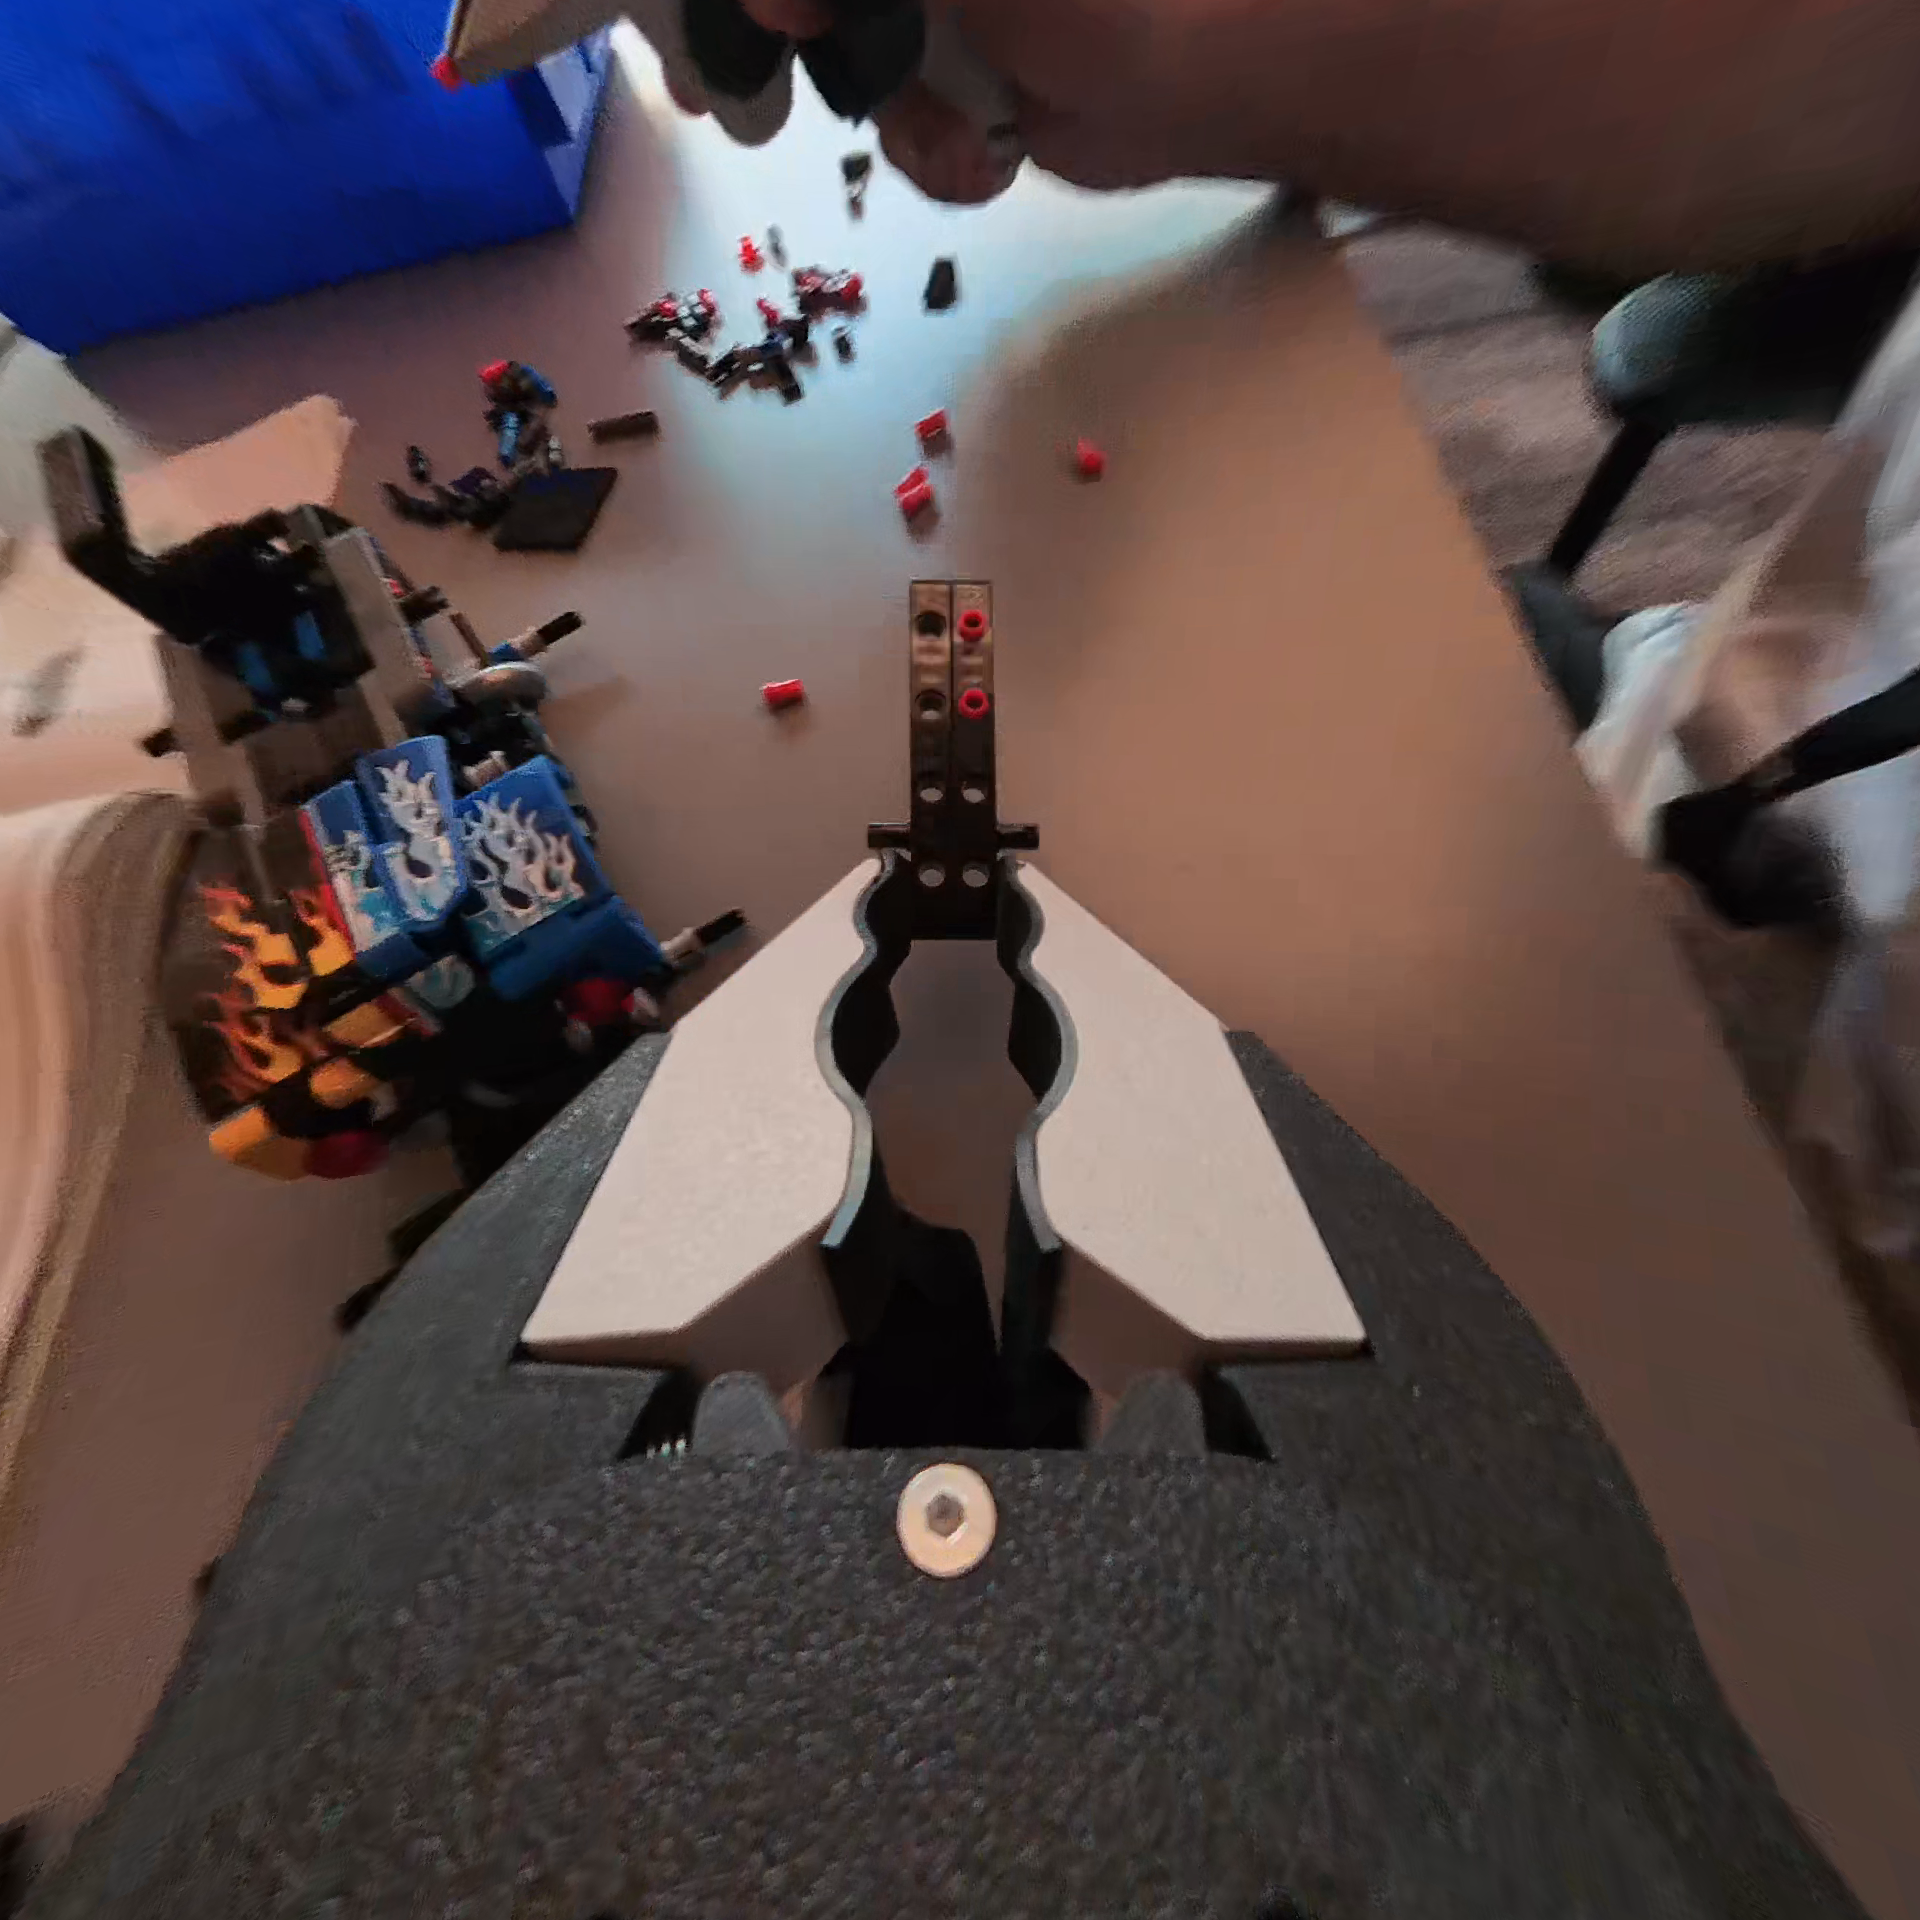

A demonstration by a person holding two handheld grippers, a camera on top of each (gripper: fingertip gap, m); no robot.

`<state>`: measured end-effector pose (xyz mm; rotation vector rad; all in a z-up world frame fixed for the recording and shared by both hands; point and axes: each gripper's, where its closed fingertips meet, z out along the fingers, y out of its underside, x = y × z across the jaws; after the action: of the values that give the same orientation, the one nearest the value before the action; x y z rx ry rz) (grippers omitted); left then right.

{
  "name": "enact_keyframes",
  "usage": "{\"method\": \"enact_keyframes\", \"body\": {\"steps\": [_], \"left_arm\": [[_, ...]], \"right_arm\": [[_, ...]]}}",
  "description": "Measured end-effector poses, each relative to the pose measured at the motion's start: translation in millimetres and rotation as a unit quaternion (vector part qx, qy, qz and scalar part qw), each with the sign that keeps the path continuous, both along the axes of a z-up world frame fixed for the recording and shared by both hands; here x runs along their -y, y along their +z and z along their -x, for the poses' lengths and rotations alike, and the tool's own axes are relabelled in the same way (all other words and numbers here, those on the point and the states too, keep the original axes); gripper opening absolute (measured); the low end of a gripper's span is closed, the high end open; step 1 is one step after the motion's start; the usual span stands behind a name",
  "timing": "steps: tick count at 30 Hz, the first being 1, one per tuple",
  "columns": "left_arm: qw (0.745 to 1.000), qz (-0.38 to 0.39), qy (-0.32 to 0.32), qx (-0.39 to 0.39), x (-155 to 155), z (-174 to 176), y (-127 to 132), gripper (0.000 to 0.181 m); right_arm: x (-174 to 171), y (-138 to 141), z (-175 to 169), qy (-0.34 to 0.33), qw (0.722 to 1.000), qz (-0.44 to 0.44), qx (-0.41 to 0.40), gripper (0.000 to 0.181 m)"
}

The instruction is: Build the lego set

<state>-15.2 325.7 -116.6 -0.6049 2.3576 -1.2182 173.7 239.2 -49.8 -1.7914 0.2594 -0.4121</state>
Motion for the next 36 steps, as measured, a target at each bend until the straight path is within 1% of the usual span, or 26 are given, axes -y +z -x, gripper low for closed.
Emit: {"method": "enact_keyframes", "body": {"steps": [1, 4, 5, 6, 7, 8, 10, 11, 14, 17, 24, 29, 36], "left_arm": [[0.999, 0.024, -0.009, -0.026, 3.0, 3.3, 1.8, 0.014], [0.995, 0.064, -0.02, -0.078, 7.1, 7.9, 4.4, 0.014], [0.993, 0.07, -0.023, -0.093, 8.5, 9.5, 3.5, 0.014], [0.992, 0.066, -0.021, -0.103, 9.3, 10.1, 0.6, 0.014], [0.991, 0.053, -0.025, -0.118, 10.8, 13.3, -5.3, 0.015], [0.991, 0.037, -0.028, -0.125, 12.7, 16.3, -10.9, 0.015], [0.99, 0.006, -0.037, -0.133, 18.5, 24.5, -19.8, 0.015], [0.989, -0.008, -0.044, -0.138, 22.0, 29.7, -23.4, 0.015], [0.99, -0.037, -0.052, -0.129, 28.9, 38.1, -27.8, 0.015], [0.989, -0.051, -0.06, -0.127, 34.2, 44.4, -28.0, 0.015], [0.99, -0.067, -0.05, -0.117, 37.2, 46.0, -27.9, 0.015], [0.991, -0.066, -0.049, -0.107, 35.6, 47.1, -27.7, 0.015], [0.992, -0.037, -0.044, -0.111, 37.8, 45.5, -27.8, 0.015]], "right_arm": [[-2.0, -0.9, 1.4, 0.005, 1.0, 0.002, 0.0, 0.004], [-8.3, -2.5, 14.0, 0.027, 0.999, 0.022, 0.0, 0.004], [-12.3, -2.8, 29.0, 0.061, 0.998, 0.031, -0.011, 0.004], [-16.9, -4.6, 53.5, 0.119, 0.992, 0.046, -0.026, 0.004], [-19.2, -9.1, 84.0, 0.186, 0.979, 0.071, -0.044, 0.004], [-19.0, -13.4, 111.3, 0.234, 0.966, 0.094, -0.052, 0.004], [-14.8, -29.4, 160.5, 0.305, 0.938, 0.155, -0.063, 0.004], [-11.9, -38.8, 177.4, 0.32, 0.926, 0.189, -0.062, 0.004], [-9.4, -58.4, 204.2, 0.328, 0.908, 0.257, -0.044, 0.004], [-8.4, -76.8, 208.3, 0.318, 0.89, 0.325, -0.013, 0.004], [-12.2, -86.1, 210.1, 0.351, 0.848, 0.396, -0.014, 0.004], [-10.9, -87.6, 210.1, 0.361, 0.818, 0.449, 0.0, 0.004], [-9.1, -87.3, 205.7, 0.356, 0.775, 0.521, 0.034, 0.004]]}}
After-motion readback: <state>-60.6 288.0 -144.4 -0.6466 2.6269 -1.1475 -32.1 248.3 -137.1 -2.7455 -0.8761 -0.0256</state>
